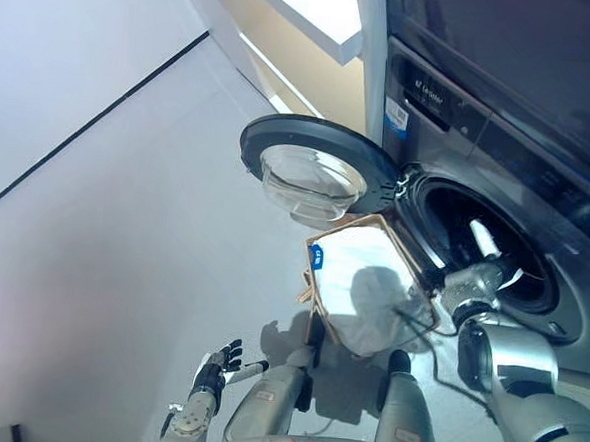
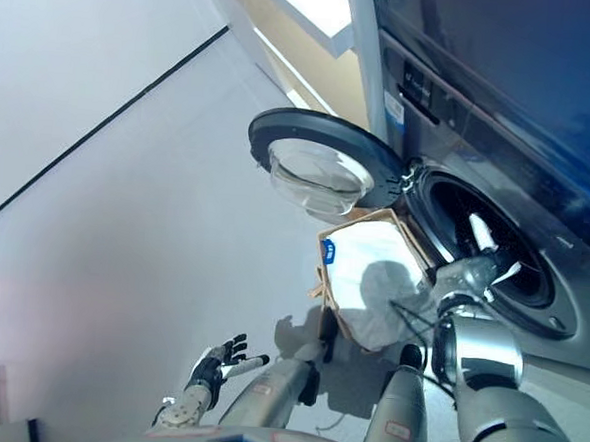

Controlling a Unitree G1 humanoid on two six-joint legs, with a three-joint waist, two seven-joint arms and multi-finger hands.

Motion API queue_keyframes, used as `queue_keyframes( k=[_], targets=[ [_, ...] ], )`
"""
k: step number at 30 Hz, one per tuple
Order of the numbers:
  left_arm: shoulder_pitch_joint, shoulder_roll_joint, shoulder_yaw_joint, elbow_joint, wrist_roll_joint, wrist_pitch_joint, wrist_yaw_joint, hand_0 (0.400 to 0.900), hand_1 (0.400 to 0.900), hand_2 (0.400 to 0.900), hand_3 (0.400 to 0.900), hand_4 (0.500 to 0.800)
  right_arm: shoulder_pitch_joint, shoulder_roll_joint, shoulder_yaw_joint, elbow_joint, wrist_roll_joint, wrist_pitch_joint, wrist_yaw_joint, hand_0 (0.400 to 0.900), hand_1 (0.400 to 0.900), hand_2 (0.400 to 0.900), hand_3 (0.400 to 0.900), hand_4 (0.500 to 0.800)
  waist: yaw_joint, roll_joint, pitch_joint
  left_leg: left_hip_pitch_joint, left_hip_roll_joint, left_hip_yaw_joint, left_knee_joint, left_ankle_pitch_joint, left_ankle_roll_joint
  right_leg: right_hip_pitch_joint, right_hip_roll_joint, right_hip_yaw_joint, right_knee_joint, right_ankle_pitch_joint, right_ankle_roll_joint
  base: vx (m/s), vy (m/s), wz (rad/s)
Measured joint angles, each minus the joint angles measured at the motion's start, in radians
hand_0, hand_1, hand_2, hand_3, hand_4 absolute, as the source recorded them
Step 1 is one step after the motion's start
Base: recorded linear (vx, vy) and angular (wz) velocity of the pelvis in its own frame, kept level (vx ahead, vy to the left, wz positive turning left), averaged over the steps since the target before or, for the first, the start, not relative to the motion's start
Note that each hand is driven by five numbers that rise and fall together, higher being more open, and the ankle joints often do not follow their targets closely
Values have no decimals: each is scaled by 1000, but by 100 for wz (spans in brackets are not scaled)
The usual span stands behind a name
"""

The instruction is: Put the clothes in the basket into the washing machine.

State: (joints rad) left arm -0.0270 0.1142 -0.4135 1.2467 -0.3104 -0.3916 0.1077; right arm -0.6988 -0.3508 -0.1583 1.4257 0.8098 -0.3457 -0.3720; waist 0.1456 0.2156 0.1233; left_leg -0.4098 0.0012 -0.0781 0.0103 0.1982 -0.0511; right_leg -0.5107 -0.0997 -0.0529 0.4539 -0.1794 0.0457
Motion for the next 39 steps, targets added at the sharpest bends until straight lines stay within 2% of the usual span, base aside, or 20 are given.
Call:
queue_keyframes(
  k=[6, 11, 16, 20, 28, 39],
  targets=[
    [4, -3, 82, 67, 40, 27, -19, 900, 900, 900, 900, 800, 231, 100, 18, 5, -89, 49, 61, 900, 900, 900, 900, 800, -20, -77, -23, 98, 17, 17, -14, -20, -6, 104, 18, 8, -53, -2, -3, 79, -33, -6],
    [1, -3, 129, 106, 81, 39, -35, 900, 900, 900, 900, 800, 385, 130, 51, 1, -199, 66, 99, 900, 900, 900, 900, 800, -62, -134, -61, 156, 29, 22, -20, -39, -8, 174, 32, 9, -91, -4, -6, 52, -17, -8],
    [2, 17, 147, 131, 148, 39, -40, 900, 900, 900, 900, 800, 518, 132, 177, 10, -506, 104, 100, 900, 900, 900, 900, 800, -73, -181, -116, 215, 33, 30, -22, -66, -7, 251, 42, 11, -134, -4, -6, 10, 0, -1],
    [7, 22, 156, 151, 196, 40, -58, 900, 900, 900, 900, 800, 591, 133, 189, 31, -658, 135, 107, 900, 900, 900, 900, 800, -84, -188, -147, 276, 33, 33, -37, -74, -4, 318, 41, 9, -165, -3, -7, 27, 20, -10],
    [29, 27, 174, 184, 259, 57, -82, 900, 900, 900, 900, 800, 679, 140, 323, 35, -903, 168, 141, 900, 900, 900, 900, 800, -98, -197, -186, 356, 33, 54, -51, -94, 1, 403, 43, 24, -209, -1, -8, 4, 17, -10],
    [59, 32, 172, 184, 308, 65, -147, 900, 900, 900, 900, 800, 698, 126, 317, 63, -988, 189, 194, 900, 900, 900, 900, 800, -98, -190, -237, 424, 33, 68, -53, -117, 6, 483, 41, 36, -247, -2, -3, 5, 3, 1]
  ],
)
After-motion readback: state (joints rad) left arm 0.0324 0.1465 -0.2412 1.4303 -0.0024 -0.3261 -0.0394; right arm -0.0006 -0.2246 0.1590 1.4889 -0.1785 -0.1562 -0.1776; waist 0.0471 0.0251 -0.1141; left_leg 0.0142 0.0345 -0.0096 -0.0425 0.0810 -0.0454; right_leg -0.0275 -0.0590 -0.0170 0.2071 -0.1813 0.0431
